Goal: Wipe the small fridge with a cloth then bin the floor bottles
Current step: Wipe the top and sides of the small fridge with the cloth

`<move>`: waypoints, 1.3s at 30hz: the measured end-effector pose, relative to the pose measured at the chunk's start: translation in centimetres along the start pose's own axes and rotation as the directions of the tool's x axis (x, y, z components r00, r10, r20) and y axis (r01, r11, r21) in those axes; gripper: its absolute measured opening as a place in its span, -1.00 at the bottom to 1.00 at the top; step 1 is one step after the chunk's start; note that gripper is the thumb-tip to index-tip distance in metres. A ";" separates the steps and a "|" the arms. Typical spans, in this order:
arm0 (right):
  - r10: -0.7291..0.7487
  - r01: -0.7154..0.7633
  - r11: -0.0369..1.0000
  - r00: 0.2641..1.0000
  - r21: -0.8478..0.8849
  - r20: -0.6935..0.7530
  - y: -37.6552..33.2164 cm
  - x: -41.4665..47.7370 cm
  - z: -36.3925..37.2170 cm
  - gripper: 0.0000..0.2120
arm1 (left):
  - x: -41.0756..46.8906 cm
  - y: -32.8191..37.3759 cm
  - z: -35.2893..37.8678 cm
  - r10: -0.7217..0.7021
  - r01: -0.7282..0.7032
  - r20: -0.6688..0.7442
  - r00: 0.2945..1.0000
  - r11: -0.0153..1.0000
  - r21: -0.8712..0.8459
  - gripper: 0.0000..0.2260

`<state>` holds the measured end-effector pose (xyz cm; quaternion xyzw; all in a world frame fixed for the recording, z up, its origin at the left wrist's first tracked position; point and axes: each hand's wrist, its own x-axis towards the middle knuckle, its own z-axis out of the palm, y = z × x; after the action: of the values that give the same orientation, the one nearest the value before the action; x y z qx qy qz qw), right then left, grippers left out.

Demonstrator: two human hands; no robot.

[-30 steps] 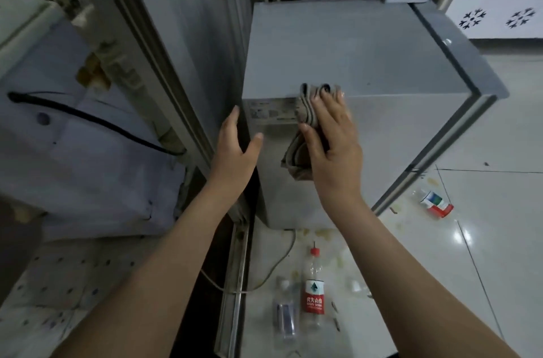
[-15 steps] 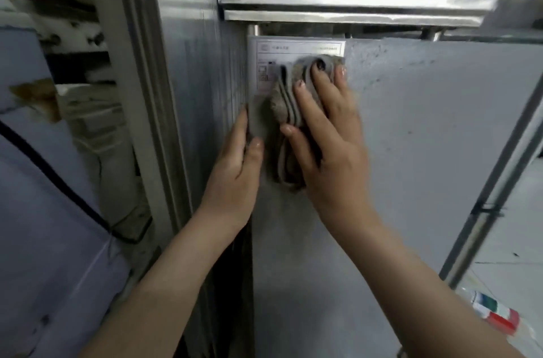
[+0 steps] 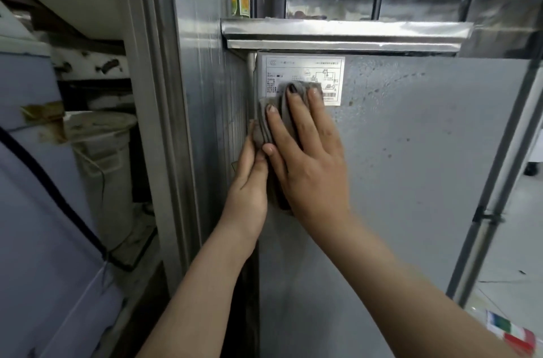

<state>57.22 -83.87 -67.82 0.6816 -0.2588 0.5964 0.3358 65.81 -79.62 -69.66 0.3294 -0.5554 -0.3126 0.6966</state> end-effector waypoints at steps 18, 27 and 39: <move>0.015 -0.007 0.984 0.999 -0.180 0.042 0.8 -6.2 0.4 -0.63 | -0.1 -0.9 0.3 -0.007 0.009 0.016 1.000 0.993 -0.122 -0.60; -0.107 0.116 0.979 0.992 -0.169 0.065 0.9 -1.4 0.3 -0.61 | -0.1 -1.5 1.0 0.036 -0.043 -0.109 0.993 0.998 -0.056 -0.53; -0.086 0.111 0.972 0.988 -0.208 0.125 3.4 -7.0 -1.0 -0.58 | -0.5 -0.8 2.4 0.049 -0.009 -0.149 0.988 0.966 0.257 -0.58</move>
<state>52.97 -85.59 -74.20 0.6869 -0.3063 0.5073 0.4208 63.35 -79.98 -70.19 0.4312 -0.5402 -0.2017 0.6939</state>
